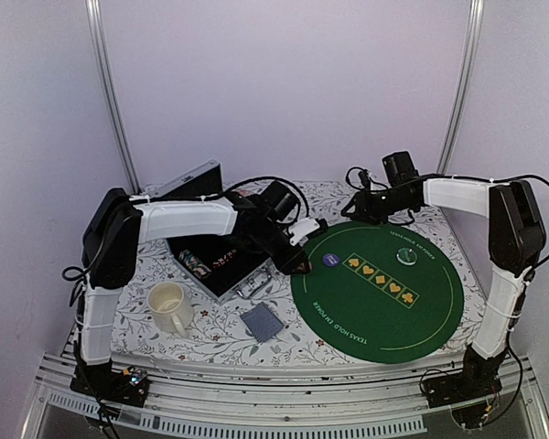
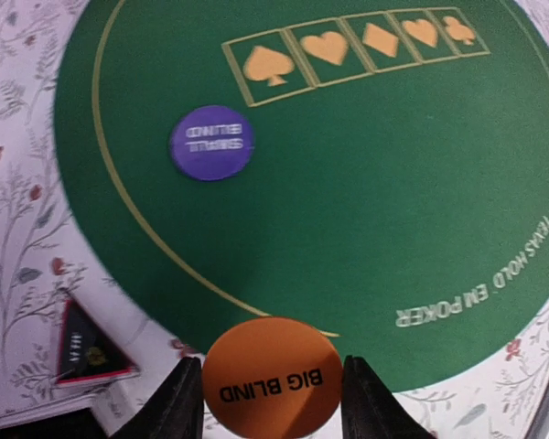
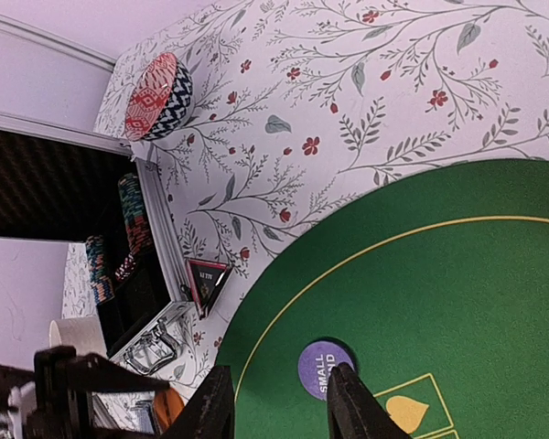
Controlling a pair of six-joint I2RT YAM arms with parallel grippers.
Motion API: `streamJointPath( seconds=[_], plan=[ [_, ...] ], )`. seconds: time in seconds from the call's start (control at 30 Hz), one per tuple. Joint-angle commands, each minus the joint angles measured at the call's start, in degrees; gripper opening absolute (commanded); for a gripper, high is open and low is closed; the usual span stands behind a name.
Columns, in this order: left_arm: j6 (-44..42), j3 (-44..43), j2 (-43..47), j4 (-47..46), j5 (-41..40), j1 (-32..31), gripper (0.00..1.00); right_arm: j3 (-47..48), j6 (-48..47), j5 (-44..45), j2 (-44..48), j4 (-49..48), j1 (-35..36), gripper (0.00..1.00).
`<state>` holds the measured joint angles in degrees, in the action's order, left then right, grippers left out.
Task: Distribute texas hold em gaming equipment
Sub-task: Place the big blind button in the big blind area, then pick up the pile of poker chips from the chip case.
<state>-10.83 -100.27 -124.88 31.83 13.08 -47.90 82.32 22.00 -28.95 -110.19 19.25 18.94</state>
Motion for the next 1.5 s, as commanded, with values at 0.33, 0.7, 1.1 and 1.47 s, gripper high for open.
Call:
streamJointPath(
  seconds=[0.33,0.7,1.1,1.47],
  plan=[
    [3.8,0.1,-2.8,-3.5,1.1,-15.4,0.46,-10.3,-1.1,2.9,10.8,-0.1,-4.0,0.38],
    [2.4,-9.9,-6.9,-1.3,-3.9,-18.5,0.96,-14.1,-1.4,4.5,15.0,-0.2,-5.3,0.4],
    [3.6,4.5,16.5,-6.1,-3.0,-11.6,0.98,-14.3,-2.5,2.9,19.1,1.1,-5.3,0.47],
    [12.8,25.5,31.3,-5.1,-9.1,3.6,0.98,-16.4,-7.0,-2.7,29.8,1.5,-5.3,0.75]
  ],
)
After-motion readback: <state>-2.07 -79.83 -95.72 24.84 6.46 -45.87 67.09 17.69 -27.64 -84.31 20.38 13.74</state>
